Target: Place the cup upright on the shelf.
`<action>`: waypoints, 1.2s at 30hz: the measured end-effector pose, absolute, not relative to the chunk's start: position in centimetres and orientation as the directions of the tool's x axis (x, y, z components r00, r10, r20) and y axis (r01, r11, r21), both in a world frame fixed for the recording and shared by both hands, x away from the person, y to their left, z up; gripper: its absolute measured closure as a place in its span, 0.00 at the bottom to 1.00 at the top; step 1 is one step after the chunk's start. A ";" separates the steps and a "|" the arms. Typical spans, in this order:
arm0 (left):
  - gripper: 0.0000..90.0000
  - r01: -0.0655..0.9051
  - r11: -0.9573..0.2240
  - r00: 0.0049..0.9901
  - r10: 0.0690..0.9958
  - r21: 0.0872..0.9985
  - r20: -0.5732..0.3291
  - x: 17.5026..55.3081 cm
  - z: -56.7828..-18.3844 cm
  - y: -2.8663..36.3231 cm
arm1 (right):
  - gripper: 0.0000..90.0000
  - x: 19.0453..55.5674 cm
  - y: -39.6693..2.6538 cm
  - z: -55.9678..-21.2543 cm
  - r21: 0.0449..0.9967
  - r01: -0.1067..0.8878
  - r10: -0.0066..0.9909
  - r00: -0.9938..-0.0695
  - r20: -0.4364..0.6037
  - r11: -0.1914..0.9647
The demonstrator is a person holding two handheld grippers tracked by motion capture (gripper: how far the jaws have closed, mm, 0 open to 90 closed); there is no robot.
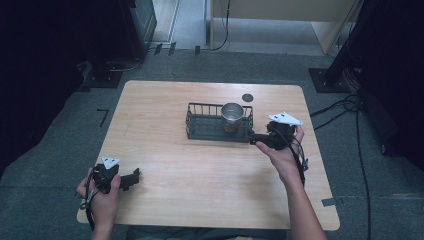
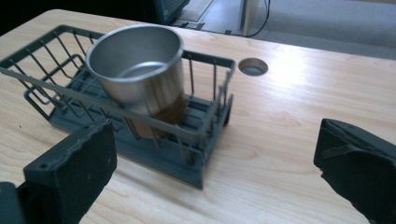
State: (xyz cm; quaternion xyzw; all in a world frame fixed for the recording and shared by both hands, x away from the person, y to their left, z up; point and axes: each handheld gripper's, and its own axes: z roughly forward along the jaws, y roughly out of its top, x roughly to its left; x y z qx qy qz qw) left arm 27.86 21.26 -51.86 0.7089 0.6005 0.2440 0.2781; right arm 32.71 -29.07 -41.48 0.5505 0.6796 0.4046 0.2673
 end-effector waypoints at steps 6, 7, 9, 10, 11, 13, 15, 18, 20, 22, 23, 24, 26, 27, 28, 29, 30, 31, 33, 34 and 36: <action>0.00 0.716 -0.126 0.161 0.987 0.686 0.013 27.9 -51.9 21.3 | 0.00 31.7 -30.4 -42.5 0.835 0.547 0.969 -0.229 0.087 0.055; 0.00 0.716 -0.126 0.161 0.987 0.686 0.013 27.9 -51.9 21.3 | 0.00 31.6 -30.7 -42.6 0.835 0.548 0.970 -0.227 0.088 0.053; 0.00 0.716 -0.126 0.160 0.987 0.686 0.013 27.9 -51.9 21.3 | 0.00 31.2 -31.1 -43.0 0.830 0.555 0.971 -0.220 0.091 0.048; 0.00 0.716 -0.126 0.161 0.987 0.686 0.013 27.9 -51.9 21.3 | 0.00 30.9 -31.4 -43.3 0.828 0.559 0.973 -0.211 0.089 0.045; 0.00 0.716 -0.126 0.161 0.987 0.686 0.013 27.9 -51.9 21.3 | 0.00 30.9 -31.4 -43.3 0.828 0.559 0.973 -0.211 0.089 0.045; 0.00 0.716 -0.126 0.160 0.987 0.686 0.013 27.9 -51.9 21.3 | 0.00 30.6 -31.9 -43.7 0.826 0.563 0.975 -0.201 0.090 0.039; 0.00 0.716 -0.126 0.161 0.987 0.686 0.013 27.9 -51.9 21.3 | 0.00 30.3 -32.3 -44.0 0.826 0.561 0.979 -0.188 0.075 0.044; 0.00 0.716 -0.126 0.161 0.987 0.686 0.013 27.9 -51.9 21.3 | 0.00 29.7 -32.8 -44.5 0.827 0.561 0.983 -0.170 0.075 0.034; 0.00 0.716 -0.126 0.161 0.987 0.686 0.013 27.9 -51.9 21.3 | 0.00 29.4 -33.2 -44.8 0.825 0.564 0.984 -0.161 0.072 0.032; 0.00 0.716 -0.126 0.161 0.987 0.687 0.013 27.9 -51.9 21.3 | 0.00 29.0 -33.5 -45.1 0.823 0.567 0.986 -0.152 0.072 0.027; 0.00 0.716 -0.126 0.161 0.987 0.686 0.013 27.9 -51.9 21.3 | 0.00 28.9 -33.7 -45.3 0.822 0.569 0.986 -0.149 0.074 0.025; 0.00 0.716 -0.126 0.161 0.987 0.686 0.013 27.9 -51.9 21.3 | 0.00 28.7 -33.9 -45.4 0.820 0.571 0.987 -0.144 0.073 0.023; 0.00 0.716 -0.126 0.161 0.987 0.686 0.013 27.9 -51.9 21.3 | 0.00 28.5 -34.2 -45.8 0.817 0.576 0.988 -0.135 0.072 0.019; 0.00 0.716 -0.126 0.161 0.987 0.686 0.013 27.9 -51.9 21.3 | 0.00 28.4 -34.3 -45.9 0.815 0.579 0.988 -0.131 0.075 0.015; 0.00 0.716 -0.126 0.161 0.987 0.686 0.013 27.9 -51.9 21.3 | 0.00 28.3 -34.5 -46.1 0.813 0.582 0.989 -0.128 0.076 0.013; 0.00 0.716 -0.126 0.160 0.987 0.686 0.013 27.9 -51.9 21.3 | 0.00 28.2 -34.6 -46.3 0.812 0.584 0.989 -0.126 0.075 0.013; 0.00 0.716 -0.126 0.161 0.987 0.686 0.013 27.9 -51.9 21.3 | 0.00 28.0 -34.7 -46.4 0.809 0.587 0.990 -0.123 0.076 0.011; 0.00 0.717 -0.126 0.161 0.987 0.686 0.013 27.9 -51.9 21.3 | 0.00 27.9 -34.8 -46.6 0.808 0.589 0.990 -0.121 0.073 0.012; 0.00 0.716 -0.126 0.161 0.987 0.686 0.013 27.9 -51.9 21.3 | 0.00 27.8 -35.0 -46.9 0.804 0.595 0.991 -0.115 0.072 0.010; 0.00 0.717 -0.126 0.161 0.987 0.686 0.013 27.9 -51.9 21.3 | 0.00 27.7 -35.1 -47.0 0.802 0.597 0.991 -0.112 0.073 0.008; 0.00 0.716 -0.125 0.160 0.987 0.686 0.013 27.9 -51.9 21.3 | 0.00 27.5 -35.4 -47.3 0.798 0.603 0.992 -0.106 0.073 0.005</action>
